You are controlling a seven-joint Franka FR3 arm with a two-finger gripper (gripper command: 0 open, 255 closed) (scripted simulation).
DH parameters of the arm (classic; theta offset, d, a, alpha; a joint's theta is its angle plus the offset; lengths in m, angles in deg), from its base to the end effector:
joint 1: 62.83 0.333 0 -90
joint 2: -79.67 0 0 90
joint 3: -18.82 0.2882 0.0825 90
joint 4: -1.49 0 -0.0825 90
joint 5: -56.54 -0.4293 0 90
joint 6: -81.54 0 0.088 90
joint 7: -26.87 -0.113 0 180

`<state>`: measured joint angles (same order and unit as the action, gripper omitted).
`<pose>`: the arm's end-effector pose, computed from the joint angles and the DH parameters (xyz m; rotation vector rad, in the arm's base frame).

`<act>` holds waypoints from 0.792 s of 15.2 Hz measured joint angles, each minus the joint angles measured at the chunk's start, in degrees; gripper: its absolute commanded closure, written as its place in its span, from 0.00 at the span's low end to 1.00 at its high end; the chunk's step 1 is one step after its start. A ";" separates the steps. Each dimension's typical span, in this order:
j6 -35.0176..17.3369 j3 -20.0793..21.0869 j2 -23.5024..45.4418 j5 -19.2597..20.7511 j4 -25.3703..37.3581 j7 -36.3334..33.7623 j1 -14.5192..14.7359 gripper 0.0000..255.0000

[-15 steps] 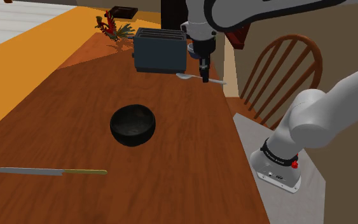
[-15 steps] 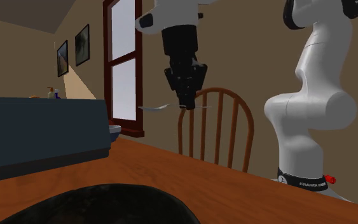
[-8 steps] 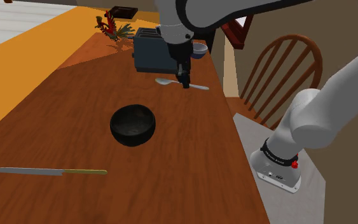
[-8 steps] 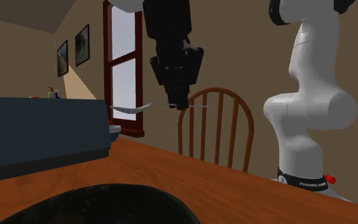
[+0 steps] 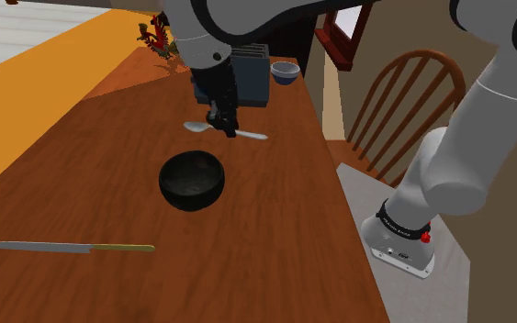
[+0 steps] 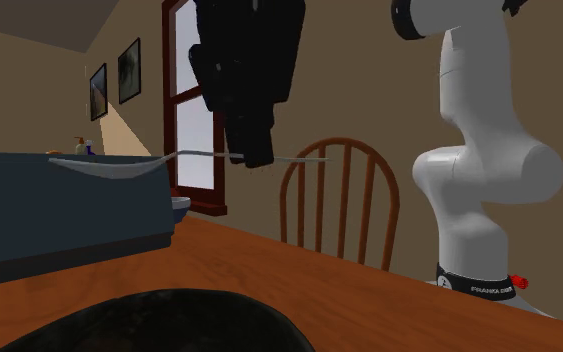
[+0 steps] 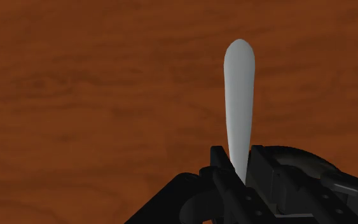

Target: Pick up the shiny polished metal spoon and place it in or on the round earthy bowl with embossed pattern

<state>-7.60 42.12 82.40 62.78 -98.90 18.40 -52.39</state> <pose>0.4997 0.3154 0.4716 2.8821 0.6663 -0.2846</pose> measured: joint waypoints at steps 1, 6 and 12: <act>0.57 0.35 1.76 0.53 2.11 -0.84 0.46 1.00; 5.01 2.44 13.67 4.15 16.78 -7.16 5.32 1.00; 2.90 2.53 16.33 5.01 16.94 -8.65 6.32 1.00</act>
<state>-4.70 44.65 98.73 67.79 -81.96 9.75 -46.07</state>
